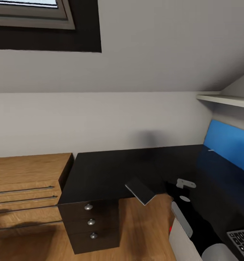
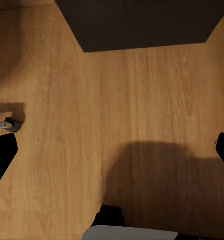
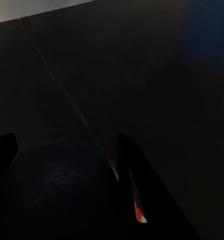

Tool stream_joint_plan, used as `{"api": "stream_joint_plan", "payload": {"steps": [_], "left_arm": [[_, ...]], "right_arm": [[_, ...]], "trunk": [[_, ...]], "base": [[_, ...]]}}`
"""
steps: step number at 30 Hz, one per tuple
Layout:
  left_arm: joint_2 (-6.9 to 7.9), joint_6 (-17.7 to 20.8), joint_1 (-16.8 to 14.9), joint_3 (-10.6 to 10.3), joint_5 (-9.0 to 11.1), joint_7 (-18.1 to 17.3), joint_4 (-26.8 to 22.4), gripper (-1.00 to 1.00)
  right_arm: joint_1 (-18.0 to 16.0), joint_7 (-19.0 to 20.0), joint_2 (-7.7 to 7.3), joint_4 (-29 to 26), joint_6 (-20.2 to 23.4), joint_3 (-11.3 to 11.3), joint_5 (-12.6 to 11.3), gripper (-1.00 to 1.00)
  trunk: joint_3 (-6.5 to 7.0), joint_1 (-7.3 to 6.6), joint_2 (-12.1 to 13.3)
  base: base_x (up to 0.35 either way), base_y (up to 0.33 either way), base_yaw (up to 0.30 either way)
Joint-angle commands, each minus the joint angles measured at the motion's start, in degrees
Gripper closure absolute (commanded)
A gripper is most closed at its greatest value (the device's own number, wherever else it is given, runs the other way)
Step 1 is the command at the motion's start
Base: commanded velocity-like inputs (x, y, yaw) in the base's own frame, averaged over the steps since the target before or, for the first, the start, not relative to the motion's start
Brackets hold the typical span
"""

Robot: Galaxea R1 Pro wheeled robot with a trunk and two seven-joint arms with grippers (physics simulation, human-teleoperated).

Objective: In the bedroom, organize the workspace by keeping the computer under the desk, ensuring the monitor is on the desk, placing the keyboard on the desk next to the monitor, placing the mouse on the desk next to the keyboard, moving the folder from the swivel chair onto the desk next to the mouse, stacking the notebook on top of the folder with the pen on top of the notebook, and positioning the swivel chair next to the desk.

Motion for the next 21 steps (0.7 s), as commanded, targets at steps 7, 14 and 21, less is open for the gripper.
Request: {"api": "stream_joint_plan", "payload": {"steps": [7, 14, 21], "left_arm": [[-0.09, -0.2, 0.0, -0.5, 0.4, 0.3, 0.0, -1.0], [-0.11, -0.2, 0.0, -0.5, 0.4, 0.3, 0.0, -1.0], [-0.01, -0.2, 0.0, -0.5, 0.4, 0.3, 0.0, -1.0]], "right_arm": [[-0.3, 1.6, -0.62, 3.6, -1.3, 0.3, -0.3, 1.0], [-0.3, 1.7, -0.61, 3.7, -1.3, 0.4, -0.2, 1.0], [-0.3, 1.7, -0.55, 3.7, -1.5, 0.7, -0.2, 1.0]], "trunk": [[-0.27, 0.0, 0.0], [-0.51, 0.0, 0.0], [-0.65, 0.0, 0.0]], "base": [[0.0, 0.0, -0.265], [0.0, 0.0, -0.259], [0.0, 0.0, -0.147]]}}
